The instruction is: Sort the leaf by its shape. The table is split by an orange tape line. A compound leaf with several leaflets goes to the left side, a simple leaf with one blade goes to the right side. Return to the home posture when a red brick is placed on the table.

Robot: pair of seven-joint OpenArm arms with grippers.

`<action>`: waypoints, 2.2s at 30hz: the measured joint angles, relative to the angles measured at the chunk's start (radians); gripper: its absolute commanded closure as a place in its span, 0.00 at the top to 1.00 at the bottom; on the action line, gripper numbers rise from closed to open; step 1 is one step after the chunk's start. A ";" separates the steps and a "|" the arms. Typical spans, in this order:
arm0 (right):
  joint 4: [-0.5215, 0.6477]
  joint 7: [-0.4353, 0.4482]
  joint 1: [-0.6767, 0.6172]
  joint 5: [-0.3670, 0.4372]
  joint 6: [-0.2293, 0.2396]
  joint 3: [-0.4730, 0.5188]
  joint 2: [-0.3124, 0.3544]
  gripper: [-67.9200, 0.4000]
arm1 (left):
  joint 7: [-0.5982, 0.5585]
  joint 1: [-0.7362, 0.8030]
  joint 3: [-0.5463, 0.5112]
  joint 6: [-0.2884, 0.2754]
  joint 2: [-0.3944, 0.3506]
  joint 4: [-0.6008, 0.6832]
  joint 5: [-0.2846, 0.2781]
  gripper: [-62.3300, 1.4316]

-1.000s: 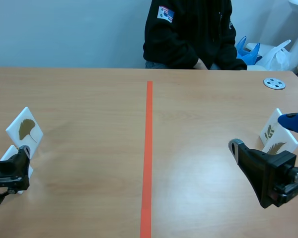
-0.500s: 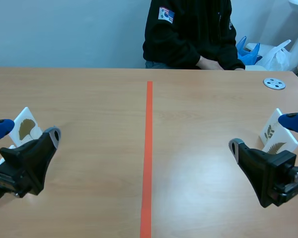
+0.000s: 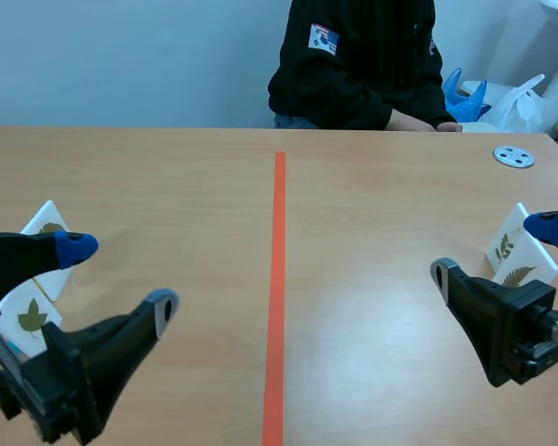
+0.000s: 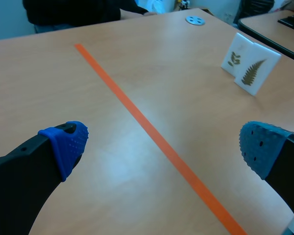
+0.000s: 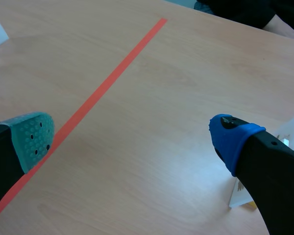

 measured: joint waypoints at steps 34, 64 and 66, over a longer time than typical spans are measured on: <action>-0.016 0.000 0.000 0.000 0.000 0.000 0.000 1.00 | -0.040 -0.011 0.104 0.072 -0.047 -0.008 0.027 1.00; -0.016 0.000 0.000 0.000 0.000 0.000 0.000 1.00 | -0.042 -0.265 0.262 0.124 -0.024 -0.294 0.113 1.00; -0.016 0.000 0.000 0.000 0.000 0.000 0.000 1.00 | -0.058 -0.306 0.274 0.126 0.002 -0.347 0.134 1.00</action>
